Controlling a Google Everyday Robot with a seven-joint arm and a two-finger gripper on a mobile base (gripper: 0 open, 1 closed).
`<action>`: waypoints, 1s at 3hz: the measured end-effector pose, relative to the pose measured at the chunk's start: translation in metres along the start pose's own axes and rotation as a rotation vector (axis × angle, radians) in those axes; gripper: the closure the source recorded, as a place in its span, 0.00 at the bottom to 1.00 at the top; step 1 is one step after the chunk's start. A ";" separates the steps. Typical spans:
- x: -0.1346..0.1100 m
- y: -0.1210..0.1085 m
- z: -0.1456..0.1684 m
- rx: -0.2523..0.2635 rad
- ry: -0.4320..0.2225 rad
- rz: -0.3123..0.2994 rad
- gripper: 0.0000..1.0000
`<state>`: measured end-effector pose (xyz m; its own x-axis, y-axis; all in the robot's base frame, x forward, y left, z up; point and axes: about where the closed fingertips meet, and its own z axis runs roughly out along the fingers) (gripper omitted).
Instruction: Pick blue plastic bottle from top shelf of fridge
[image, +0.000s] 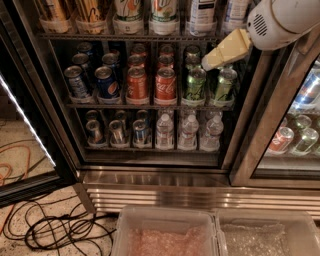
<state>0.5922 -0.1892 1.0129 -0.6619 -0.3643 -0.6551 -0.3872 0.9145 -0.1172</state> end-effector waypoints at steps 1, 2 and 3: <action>-0.022 -0.014 0.002 0.120 -0.115 0.082 0.00; -0.037 -0.019 -0.001 0.174 -0.196 0.170 0.00; -0.045 -0.008 -0.003 0.169 -0.246 0.194 0.05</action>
Offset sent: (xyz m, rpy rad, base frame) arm 0.0418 -0.0067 0.0396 0.1409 -0.3032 -0.3346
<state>0.6226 -0.1807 1.0456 -0.5304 -0.1462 -0.8350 -0.1437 0.9863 -0.0814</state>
